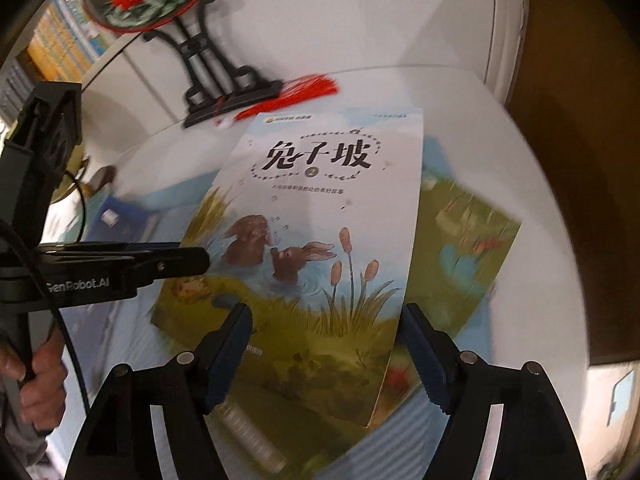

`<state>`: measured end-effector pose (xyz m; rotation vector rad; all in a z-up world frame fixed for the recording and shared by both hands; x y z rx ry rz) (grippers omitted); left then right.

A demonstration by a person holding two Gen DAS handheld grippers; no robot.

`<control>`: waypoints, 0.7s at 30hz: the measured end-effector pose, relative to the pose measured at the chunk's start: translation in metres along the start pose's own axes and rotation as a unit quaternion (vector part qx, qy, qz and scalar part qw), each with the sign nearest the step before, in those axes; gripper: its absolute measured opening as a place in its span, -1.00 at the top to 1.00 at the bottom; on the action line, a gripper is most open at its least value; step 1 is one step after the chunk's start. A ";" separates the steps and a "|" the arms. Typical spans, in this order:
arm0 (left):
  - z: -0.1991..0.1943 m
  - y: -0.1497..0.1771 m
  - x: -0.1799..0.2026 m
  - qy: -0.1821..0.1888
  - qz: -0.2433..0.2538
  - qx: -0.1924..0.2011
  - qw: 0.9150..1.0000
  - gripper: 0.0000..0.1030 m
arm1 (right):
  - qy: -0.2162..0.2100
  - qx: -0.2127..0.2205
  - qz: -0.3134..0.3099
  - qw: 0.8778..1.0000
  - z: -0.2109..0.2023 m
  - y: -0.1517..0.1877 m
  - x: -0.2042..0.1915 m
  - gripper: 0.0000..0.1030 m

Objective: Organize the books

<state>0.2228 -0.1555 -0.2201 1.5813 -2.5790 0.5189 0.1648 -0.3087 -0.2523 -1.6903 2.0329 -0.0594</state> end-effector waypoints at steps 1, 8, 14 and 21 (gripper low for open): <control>-0.003 0.010 0.001 -0.004 0.003 -0.005 1.000 0.41 | -0.003 -0.006 -0.005 1.000 -0.001 0.008 -0.005 -0.47; -0.031 0.094 0.001 -0.027 0.012 -0.027 0.999 0.41 | -0.029 -0.042 -0.020 0.999 -0.005 0.064 -0.042 -0.47; -0.055 0.164 -0.006 -0.056 0.002 -0.042 0.998 0.41 | -0.050 -0.083 -0.022 0.995 -0.002 0.116 -0.082 -0.47; -0.086 0.223 -0.030 -0.062 -0.039 -0.045 0.996 0.41 | -0.082 -0.126 -0.019 0.988 0.002 0.151 -0.125 -0.47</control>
Point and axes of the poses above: each gripper's, at about its wrist camera, not at the fingertips, and z roughly the way its jaws point, x to its right, y to its underside, the point moved 1 cm from there along z, roughly the way its jaws point, and after that the axes turned 11 degrees about z, right-handed, at the moved point
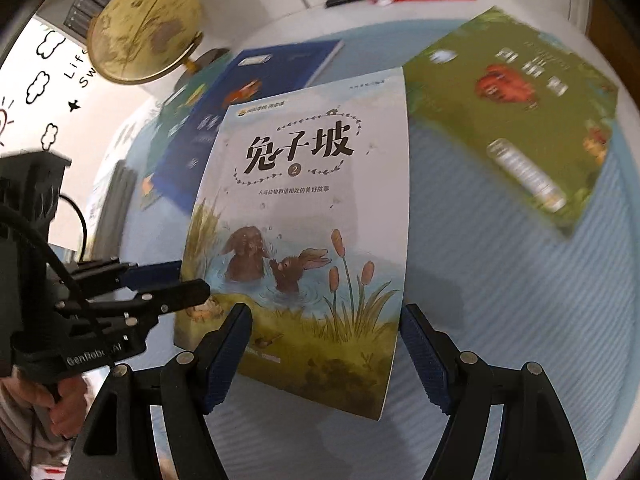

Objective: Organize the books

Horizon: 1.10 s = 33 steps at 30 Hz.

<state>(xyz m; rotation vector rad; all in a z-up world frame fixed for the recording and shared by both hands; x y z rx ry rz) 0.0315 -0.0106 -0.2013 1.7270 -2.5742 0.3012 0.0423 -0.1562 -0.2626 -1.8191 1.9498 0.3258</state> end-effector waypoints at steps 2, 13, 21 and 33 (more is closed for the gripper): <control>-0.002 0.005 -0.005 0.001 -0.011 0.001 1.000 0.41 | -0.006 -0.009 -0.004 1.000 0.005 0.004 -0.011 -0.47; -0.001 0.042 -0.050 0.054 -0.044 0.004 0.998 0.40 | -0.084 -0.036 0.018 0.996 0.018 0.017 -0.010 -0.38; 0.002 0.039 -0.083 0.146 -0.076 0.008 0.986 0.37 | -0.156 -0.056 0.058 0.984 0.015 0.003 0.024 0.07; 0.011 0.014 -0.102 0.172 -0.091 -0.011 0.981 0.52 | -0.186 -0.053 0.068 0.979 0.020 -0.030 0.031 0.13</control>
Point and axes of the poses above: each gripper's, at about its wrist camera, not at the fingertips, and z roughly the way its jaws point, x to its right, y to its underside, the point moved 1 cm from there along z, roughly the way its jaws point, and after that the axes turned 11 degrees about z, right-handed, at the moved point
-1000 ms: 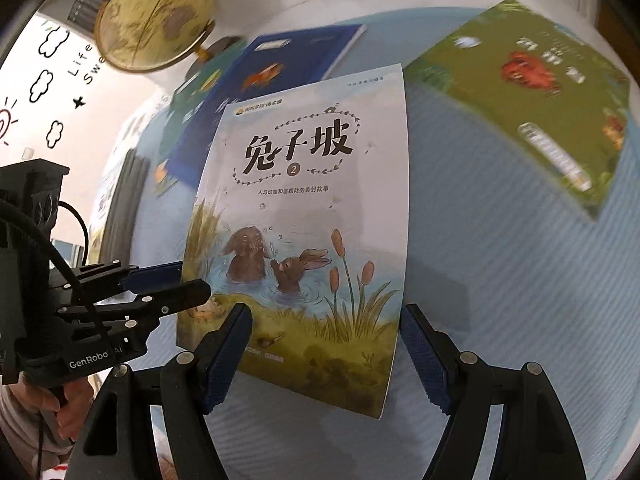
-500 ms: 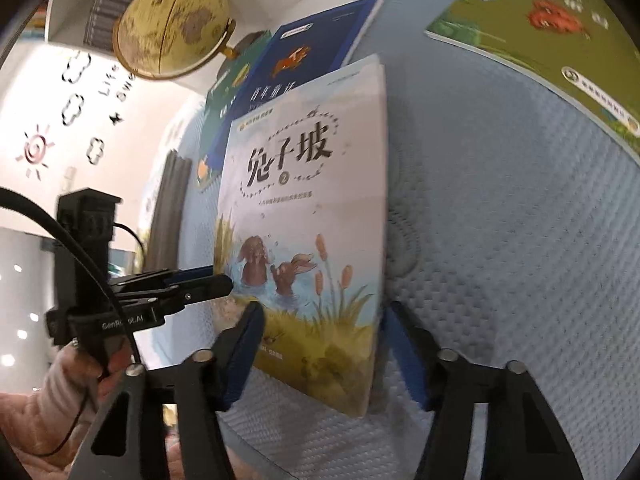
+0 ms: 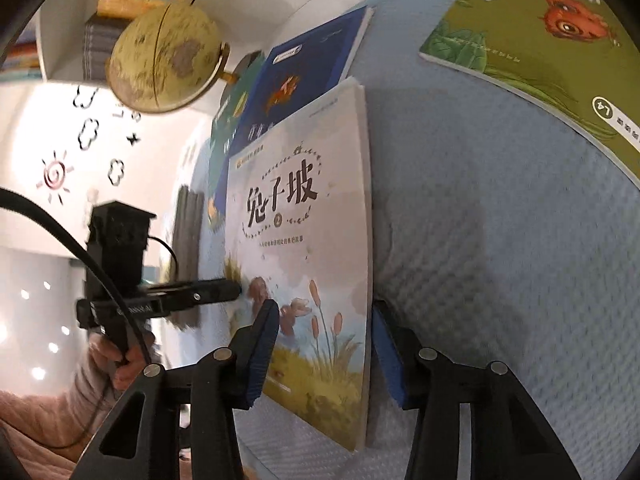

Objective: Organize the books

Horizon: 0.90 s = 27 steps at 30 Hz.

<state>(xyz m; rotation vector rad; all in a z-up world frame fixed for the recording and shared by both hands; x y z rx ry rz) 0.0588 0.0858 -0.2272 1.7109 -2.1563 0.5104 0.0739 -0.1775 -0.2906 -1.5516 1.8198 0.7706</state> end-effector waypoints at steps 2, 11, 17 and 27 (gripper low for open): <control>0.001 -0.005 -0.001 0.004 -0.005 0.001 1.000 0.52 | -0.005 -0.002 0.000 1.000 0.000 -0.004 0.000 0.13; 0.001 -0.027 -0.012 0.022 -0.019 0.005 1.000 0.52 | -0.024 -0.012 0.002 1.000 0.004 -0.029 0.000 0.13; 0.005 -0.039 -0.014 0.038 -0.021 0.016 0.999 0.52 | -0.015 -0.005 -0.016 1.000 0.008 -0.039 -0.007 0.19; 0.005 -0.041 -0.023 0.061 -0.046 0.028 0.997 0.52 | -0.026 -0.010 0.066 0.997 0.007 -0.055 0.019 0.79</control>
Point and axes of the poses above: each gripper's, at about its wrist camera, not at the fingertips, and z roughly the way its jaws point, x to its right, y to its underside, the point moved 1 cm from there along z, roughly the way its jaws point, and after that the axes turned 11 degrees about z, right-handed, at the moved point
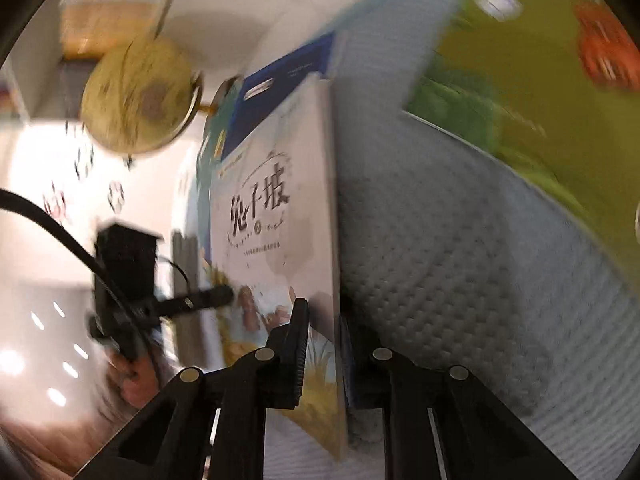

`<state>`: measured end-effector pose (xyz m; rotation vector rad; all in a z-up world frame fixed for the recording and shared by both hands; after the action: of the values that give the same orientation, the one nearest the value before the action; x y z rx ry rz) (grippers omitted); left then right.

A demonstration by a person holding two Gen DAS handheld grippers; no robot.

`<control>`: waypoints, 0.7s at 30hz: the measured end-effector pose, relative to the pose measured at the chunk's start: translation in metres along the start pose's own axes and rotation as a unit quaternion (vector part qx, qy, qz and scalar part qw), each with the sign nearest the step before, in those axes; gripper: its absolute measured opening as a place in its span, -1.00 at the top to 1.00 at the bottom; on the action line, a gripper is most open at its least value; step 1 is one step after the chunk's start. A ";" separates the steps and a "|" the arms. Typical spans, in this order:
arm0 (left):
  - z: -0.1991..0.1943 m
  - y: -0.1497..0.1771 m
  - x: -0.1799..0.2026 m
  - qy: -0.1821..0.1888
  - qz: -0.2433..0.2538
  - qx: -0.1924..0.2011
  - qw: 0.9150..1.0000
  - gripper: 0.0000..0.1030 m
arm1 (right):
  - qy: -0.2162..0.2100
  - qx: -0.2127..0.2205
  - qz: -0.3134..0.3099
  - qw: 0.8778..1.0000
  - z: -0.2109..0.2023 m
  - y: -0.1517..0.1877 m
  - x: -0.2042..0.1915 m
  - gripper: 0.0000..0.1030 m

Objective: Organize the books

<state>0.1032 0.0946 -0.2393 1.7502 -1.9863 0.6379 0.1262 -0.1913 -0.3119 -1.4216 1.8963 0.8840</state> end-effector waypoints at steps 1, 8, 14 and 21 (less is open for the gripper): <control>0.000 0.000 0.002 -0.007 0.001 -0.001 1.000 0.52 | -0.003 0.000 0.005 1.000 0.000 -0.001 0.001 0.79; 0.000 0.000 0.002 -0.013 0.003 0.001 1.000 0.52 | 0.025 -0.018 -0.015 0.999 0.001 -0.005 -0.008 0.80; 0.000 0.001 0.009 -0.033 0.003 0.011 0.999 0.50 | 0.078 0.003 -0.028 0.997 0.004 0.002 -0.022 0.81; 0.000 0.004 0.008 -0.036 -0.001 0.026 0.999 0.50 | 0.072 0.020 -0.024 0.997 0.004 0.007 -0.020 0.80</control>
<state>0.0979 0.0888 -0.2344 1.8297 -2.0316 0.6396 0.1244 -0.1756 -0.2978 -1.5359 1.9647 0.7342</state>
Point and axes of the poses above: each gripper's, at about its wrist camera, not at the fingertips, and z roughly the way its jaws point, x to its right, y to its underside, the point moved 1 cm from there along z, roughly the way its jaws point, and after that the axes turned 11 degrees about z, right-handed, at the moved point
